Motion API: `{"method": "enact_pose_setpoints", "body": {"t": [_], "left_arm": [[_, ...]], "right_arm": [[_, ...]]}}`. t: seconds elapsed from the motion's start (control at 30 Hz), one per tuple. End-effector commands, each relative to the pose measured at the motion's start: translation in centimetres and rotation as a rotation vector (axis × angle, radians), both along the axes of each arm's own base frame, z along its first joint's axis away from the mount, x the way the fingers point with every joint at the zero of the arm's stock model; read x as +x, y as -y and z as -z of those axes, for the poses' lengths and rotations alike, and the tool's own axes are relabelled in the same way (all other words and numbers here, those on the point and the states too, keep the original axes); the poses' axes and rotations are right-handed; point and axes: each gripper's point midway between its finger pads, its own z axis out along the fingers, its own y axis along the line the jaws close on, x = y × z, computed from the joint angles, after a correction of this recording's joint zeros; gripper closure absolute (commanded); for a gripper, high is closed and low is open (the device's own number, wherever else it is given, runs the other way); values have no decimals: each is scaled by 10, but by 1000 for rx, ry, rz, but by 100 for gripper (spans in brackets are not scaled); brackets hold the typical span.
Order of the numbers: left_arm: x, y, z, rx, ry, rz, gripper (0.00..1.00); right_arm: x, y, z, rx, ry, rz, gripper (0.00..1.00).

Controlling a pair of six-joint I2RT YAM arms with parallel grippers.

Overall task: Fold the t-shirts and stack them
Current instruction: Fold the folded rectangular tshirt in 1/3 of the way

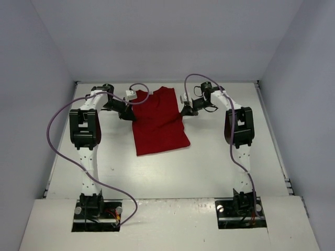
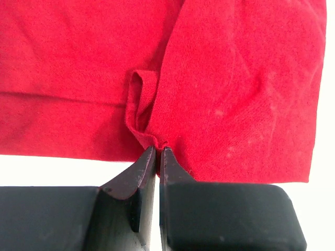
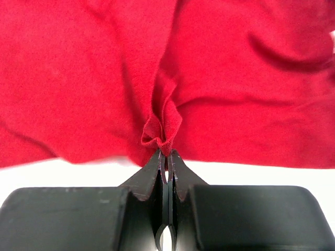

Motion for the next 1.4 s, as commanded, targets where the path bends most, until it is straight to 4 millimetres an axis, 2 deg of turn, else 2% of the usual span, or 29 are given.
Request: {"method": "enact_pose_setpoints", "body": {"t": [0.0, 0.03, 0.07, 0.1, 0.13, 0.17, 0.23, 0.27, 0.3, 0.33, 0.4, 0.47, 0.53, 0.57, 0.63, 0.67, 0.7, 0.77, 0.8, 0.83, 0.87, 0.9, 0.97, 1.1, 1.13, 1.2, 1.27, 1.33, 1.37], "left_arm": [[21, 6, -34, -33, 78, -6, 99], [24, 6, -31, -29, 71, -12, 98], [28, 6, -31, -27, 72, -16, 90], [29, 6, -28, -22, 67, -18, 86], [31, 6, -25, -15, 61, -22, 81], [34, 7, -24, -8, 58, -28, 72], [39, 6, -25, 2, 46, -47, 53], [39, 6, -24, 2, 43, -49, 47], [39, 5, -25, 10, 49, -51, 39], [40, 5, -27, 11, 48, -55, 24], [42, 4, -39, 21, 65, -70, 13], [46, -1, -51, 52, 78, -102, 11], [51, -7, -86, 84, 137, -156, 10], [53, -11, -95, 117, 149, -194, 10], [51, -17, -118, 169, 205, -230, 10], [48, -22, -126, 243, 247, -259, 10], [37, -23, -134, 274, 269, -271, 10], [23, -25, -165, 313, 388, -302, 10], [14, -22, -168, 305, 412, -299, 10], [4, -19, -165, 297, 422, -299, 10], [-8, -17, -150, 291, 396, -311, 10], [-23, -13, -164, 266, 425, -312, 10], [-51, -3, -155, 241, 383, -291, 10], [-104, 15, -126, 256, 350, -201, 10], [-118, 20, -120, 253, 351, -178, 10], [-142, 27, -105, 226, 326, -144, 10], [-149, 26, -89, 232, 345, -188, 10], [-158, 24, -74, 234, 405, -182, 10], [-160, 24, -74, 236, 465, -178, 9]], "right_arm": [[15, -13, -36, 68, 16, 10, 100], [16, -14, -34, 67, -8, 22, 100], [18, -14, -32, 66, -20, 30, 98], [19, -13, -30, 64, -30, 37, 96], [21, -13, -27, 59, -41, 44, 90], [22, -13, -23, 53, -52, 52, 82], [23, -12, -19, 43, -67, 63, 73], [23, -11, -19, 39, -69, 67, 67], [23, -11, -18, 35, -73, 71, 52], [24, -9, -20, 28, -79, 84, 47], [26, -6, -29, 26, -73, 99, 43], [30, 1, -52, 30, -46, 128, 38], [34, 9, -80, 29, -10, 163, 37], [33, 11, -91, 20, 11, 172, 37], [28, 17, -115, -27, 85, 197, 37], [19, 21, -131, -70, 139, 212, 37], [13, 15, -135, -97, 158, 211, 37], [0, 22, -136, -205, 186, 265, 37], [-7, 22, -131, -252, 204, 267, 37], [-14, 21, -128, -293, 225, 267, 37], [-24, 17, -130, -315, 247, 264, 36], [-31, 23, -112, -372, 234, 280, 35], [-47, 26, -99, -405, 236, 279, 35], [-78, 28, -82, -420, 241, 267, 36], [-87, 28, -68, -432, 237, 253, 37], [-103, 24, -56, -431, 275, 228, 39], [-113, 22, -55, -404, 323, 229, 41], [-113, 17, -55, -369, 363, 221, 43], [-116, 18, -51, -361, 375, 210, 43]]}}
